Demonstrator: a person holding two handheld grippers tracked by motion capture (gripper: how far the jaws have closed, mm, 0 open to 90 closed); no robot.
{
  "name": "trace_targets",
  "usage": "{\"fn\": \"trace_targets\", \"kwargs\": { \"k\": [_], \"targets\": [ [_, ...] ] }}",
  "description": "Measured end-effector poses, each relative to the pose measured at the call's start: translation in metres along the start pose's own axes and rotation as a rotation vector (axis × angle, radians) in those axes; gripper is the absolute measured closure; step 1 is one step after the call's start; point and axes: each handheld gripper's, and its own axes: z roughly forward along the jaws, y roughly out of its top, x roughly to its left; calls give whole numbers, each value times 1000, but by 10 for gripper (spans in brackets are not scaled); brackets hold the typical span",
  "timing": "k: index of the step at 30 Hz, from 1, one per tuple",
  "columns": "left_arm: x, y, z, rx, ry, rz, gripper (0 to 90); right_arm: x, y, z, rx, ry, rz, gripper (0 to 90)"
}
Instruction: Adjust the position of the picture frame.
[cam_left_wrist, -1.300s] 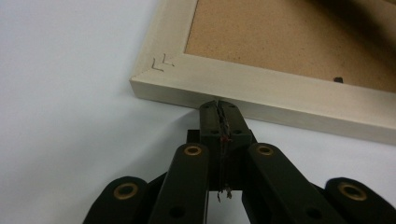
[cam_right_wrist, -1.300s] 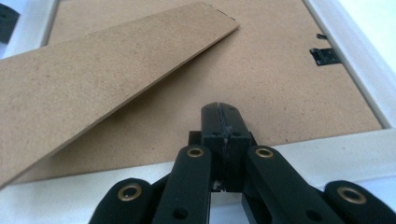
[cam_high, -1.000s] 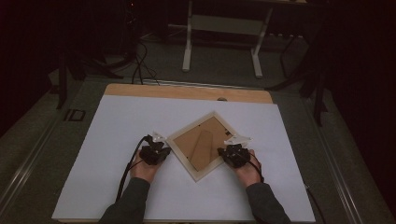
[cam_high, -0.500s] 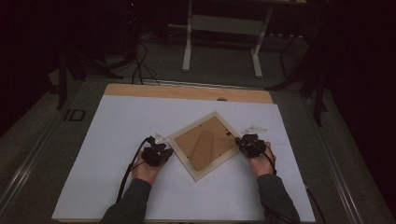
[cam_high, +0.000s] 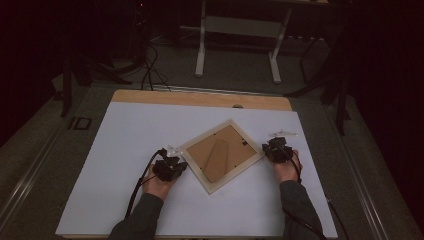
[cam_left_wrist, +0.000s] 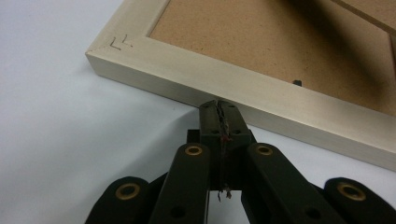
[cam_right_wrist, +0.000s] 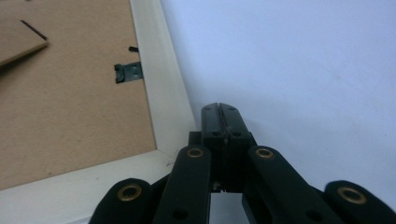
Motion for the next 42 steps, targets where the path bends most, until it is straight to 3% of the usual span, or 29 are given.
{"fn": "trace_targets", "kwargs": {
  "k": [4, 12, 16, 21, 26, 37, 42],
  "targets": [
    [0, 0, 0, 3, 0, 1, 900, -4, -1, 1, 3, 18, 31, 900],
    [3, 3, 2, 3, 15, -10, 900, -6, -3, 1, 24, 38, 35, 900],
    [5, 5, 2, 9, 14, -26, 900, -1, -9, 2, 37, 50, 9, 900],
    [7, 6, 3, 8, 17, -39, 900, 2, -14, 1, 37, 59, 15, 900],
    [8, 6, 3, 12, 26, -34, 900, 7, -18, -4, 40, 69, -13, 900],
    [14, 6, 2, 6, 43, -74, 900, 16, -30, -13, 24, 98, 9, 900],
    [20, 9, 3, 9, 61, -86, 900, 21, -33, -17, 21, 105, -4, 900]
  ]
}}
